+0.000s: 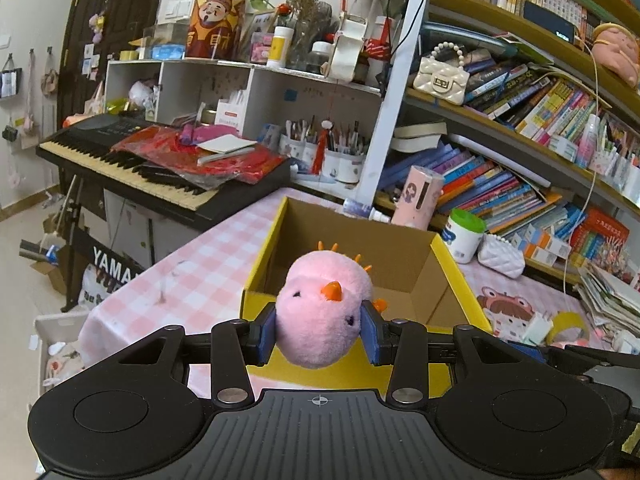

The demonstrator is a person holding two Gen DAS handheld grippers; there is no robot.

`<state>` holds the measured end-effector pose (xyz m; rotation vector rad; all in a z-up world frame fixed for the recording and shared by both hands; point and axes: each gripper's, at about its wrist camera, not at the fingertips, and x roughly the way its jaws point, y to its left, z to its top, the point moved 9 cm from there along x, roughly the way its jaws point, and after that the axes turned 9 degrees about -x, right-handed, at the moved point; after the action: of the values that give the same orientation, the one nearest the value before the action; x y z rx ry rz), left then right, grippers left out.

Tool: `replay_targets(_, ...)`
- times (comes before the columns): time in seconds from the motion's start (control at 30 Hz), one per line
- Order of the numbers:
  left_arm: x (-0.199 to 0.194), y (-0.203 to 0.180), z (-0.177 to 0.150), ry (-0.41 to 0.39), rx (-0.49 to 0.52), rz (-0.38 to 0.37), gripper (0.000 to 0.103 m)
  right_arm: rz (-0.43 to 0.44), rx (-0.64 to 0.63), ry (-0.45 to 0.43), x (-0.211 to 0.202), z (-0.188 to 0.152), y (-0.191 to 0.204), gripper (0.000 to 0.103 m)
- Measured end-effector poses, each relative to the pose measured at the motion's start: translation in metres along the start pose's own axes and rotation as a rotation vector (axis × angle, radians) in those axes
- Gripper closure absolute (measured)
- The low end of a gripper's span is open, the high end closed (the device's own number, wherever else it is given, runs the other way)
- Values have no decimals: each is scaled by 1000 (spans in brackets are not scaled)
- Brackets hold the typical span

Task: Organize objects
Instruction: 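Carry the blue bag and pink pig with both tools over the yellow box, then open the right gripper to drop the bag while the left gripper releases the pig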

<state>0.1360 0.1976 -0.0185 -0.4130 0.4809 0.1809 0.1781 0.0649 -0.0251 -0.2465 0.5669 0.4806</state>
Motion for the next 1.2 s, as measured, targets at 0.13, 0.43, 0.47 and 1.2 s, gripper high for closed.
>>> replay_targets(0.13, 13, -7, 10, -11, 2, 0, 62, 7, -15, -12, 13, 13, -5, 66)
replay_targets(0.43, 51, -21, 31, -25, 10, 32, 62, 7, -58, -36, 57, 41, -18, 66)
replay_targets(0.47, 56, -22, 32, -23, 11, 38, 62, 6, -63, -35, 62, 42, -19, 66)
replay_targets(1.2, 130, -18, 3, 124, 34, 182, 62, 69, -250, 51, 153, 33, -30, 66)
